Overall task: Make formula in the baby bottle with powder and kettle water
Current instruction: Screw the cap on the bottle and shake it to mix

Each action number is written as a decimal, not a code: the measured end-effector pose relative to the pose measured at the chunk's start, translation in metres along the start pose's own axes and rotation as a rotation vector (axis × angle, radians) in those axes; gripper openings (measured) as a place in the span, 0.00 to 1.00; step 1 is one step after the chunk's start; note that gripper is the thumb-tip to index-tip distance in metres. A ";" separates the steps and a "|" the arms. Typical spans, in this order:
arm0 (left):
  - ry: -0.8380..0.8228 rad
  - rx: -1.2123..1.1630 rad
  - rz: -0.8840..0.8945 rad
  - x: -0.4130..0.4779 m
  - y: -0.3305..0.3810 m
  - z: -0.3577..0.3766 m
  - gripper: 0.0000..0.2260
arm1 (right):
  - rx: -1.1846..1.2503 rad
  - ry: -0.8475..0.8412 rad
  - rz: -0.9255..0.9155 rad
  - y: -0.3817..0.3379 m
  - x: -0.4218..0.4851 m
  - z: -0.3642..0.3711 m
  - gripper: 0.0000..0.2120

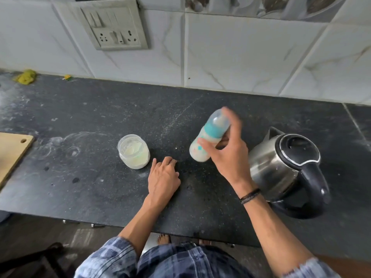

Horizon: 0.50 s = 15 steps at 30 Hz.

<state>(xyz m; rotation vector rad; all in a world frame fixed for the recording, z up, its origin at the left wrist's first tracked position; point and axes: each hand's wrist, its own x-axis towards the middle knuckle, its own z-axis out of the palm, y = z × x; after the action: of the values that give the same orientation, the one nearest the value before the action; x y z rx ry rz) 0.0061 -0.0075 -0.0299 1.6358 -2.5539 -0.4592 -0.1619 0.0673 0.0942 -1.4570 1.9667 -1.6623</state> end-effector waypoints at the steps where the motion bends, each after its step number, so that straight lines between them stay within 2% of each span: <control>1: 0.001 0.000 0.001 0.000 -0.002 0.000 0.21 | -0.024 -0.039 0.010 0.002 -0.001 -0.001 0.39; 4: 0.008 -0.008 0.013 -0.002 -0.002 0.002 0.21 | 0.153 0.132 -0.090 -0.013 -0.004 -0.009 0.41; 6: 0.020 -0.011 0.008 -0.001 0.001 0.004 0.21 | 0.177 0.252 -0.178 -0.020 -0.002 -0.010 0.43; 7: 0.022 -0.004 0.006 -0.001 0.001 0.005 0.21 | 0.141 0.259 -0.177 -0.018 0.002 -0.006 0.43; 10: 0.018 0.011 0.005 0.001 -0.003 0.002 0.21 | -0.053 0.027 -0.017 -0.007 0.009 0.000 0.40; 11: 0.015 0.015 0.009 0.001 -0.004 0.001 0.21 | -0.062 0.015 0.000 -0.006 0.006 -0.001 0.39; 15: 0.005 -0.001 0.008 0.000 -0.002 0.003 0.21 | 0.206 0.263 -0.115 -0.021 0.001 -0.012 0.42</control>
<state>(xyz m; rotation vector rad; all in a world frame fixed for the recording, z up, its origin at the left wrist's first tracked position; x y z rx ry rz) 0.0073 -0.0072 -0.0330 1.6238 -2.5547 -0.4550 -0.1586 0.0770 0.1165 -1.3570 1.7917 -2.1324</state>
